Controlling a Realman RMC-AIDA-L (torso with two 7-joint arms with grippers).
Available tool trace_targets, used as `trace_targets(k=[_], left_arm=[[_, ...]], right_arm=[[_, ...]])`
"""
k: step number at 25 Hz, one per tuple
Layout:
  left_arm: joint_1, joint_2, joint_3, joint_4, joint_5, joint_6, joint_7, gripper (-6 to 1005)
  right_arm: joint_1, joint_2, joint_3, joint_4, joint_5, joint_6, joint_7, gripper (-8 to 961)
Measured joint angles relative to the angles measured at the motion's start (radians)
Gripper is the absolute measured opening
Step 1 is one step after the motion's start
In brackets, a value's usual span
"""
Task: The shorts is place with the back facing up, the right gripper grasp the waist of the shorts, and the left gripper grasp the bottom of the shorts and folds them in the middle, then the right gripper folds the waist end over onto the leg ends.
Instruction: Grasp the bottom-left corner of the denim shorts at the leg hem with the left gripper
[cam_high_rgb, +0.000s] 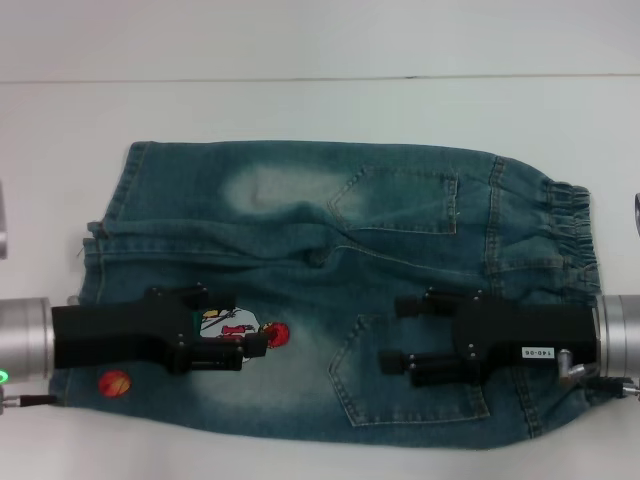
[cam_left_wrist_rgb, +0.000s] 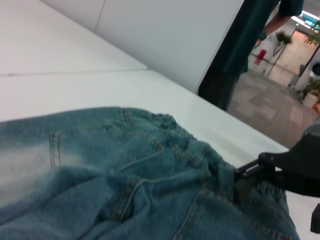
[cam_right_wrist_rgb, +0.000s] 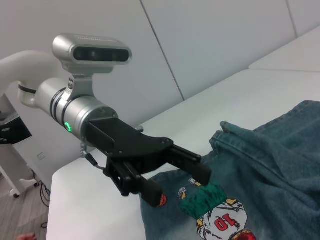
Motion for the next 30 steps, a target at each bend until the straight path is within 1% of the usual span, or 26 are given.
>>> trace_targets(k=[2,6,7,9,13,15,16,17,18,23,30], left_arm=[[0.013,-0.003,-0.032,0.032,-0.003,0.030,-0.004,908],[0.058,-0.012,-0.154,0.110,-0.013,0.108,-0.006,907],[0.073,-0.012,-0.190,0.126,-0.016,0.129,-0.012,907],[0.098,-0.009,-0.234,0.145,-0.012,0.147,-0.035,907],[0.158,-0.006,-0.287,0.183,0.003,0.160,-0.080,907],[0.201,-0.010,-0.307,0.211,0.007,0.161,-0.086,907],[0.210,-0.011,-0.311,0.218,0.008,0.159,-0.086,907],[0.232,-0.012,-0.326,0.236,0.027,0.152,-0.087,907],[0.232,-0.012,-0.326,0.236,0.027,0.152,-0.087,907],[0.244,-0.013,-0.386,0.248,0.114,0.146,-0.097,908],[0.233,-0.011,-0.388,0.249,0.174,0.089,-0.097,906]], right_arm=[[-0.002,0.000,0.006,0.000,0.003,0.000,0.000,948],[-0.008,-0.001,0.011,0.000,0.018,0.001,-0.001,948],[-0.009,-0.002,0.011,0.000,0.021,0.001,-0.001,948],[-0.010,-0.002,0.011,0.001,0.026,0.004,-0.001,948],[-0.010,-0.001,0.009,0.001,0.028,0.009,-0.001,947],[-0.008,0.000,0.007,0.001,0.028,0.010,-0.001,947],[-0.007,0.000,0.005,0.001,0.028,0.010,-0.001,947],[-0.005,0.000,0.004,0.001,0.028,0.010,-0.001,947],[-0.005,0.000,0.004,0.001,0.028,0.010,-0.001,947],[-0.004,0.000,0.002,0.001,0.028,0.010,-0.001,947],[-0.008,-0.001,0.002,0.001,0.028,0.010,-0.001,947]])
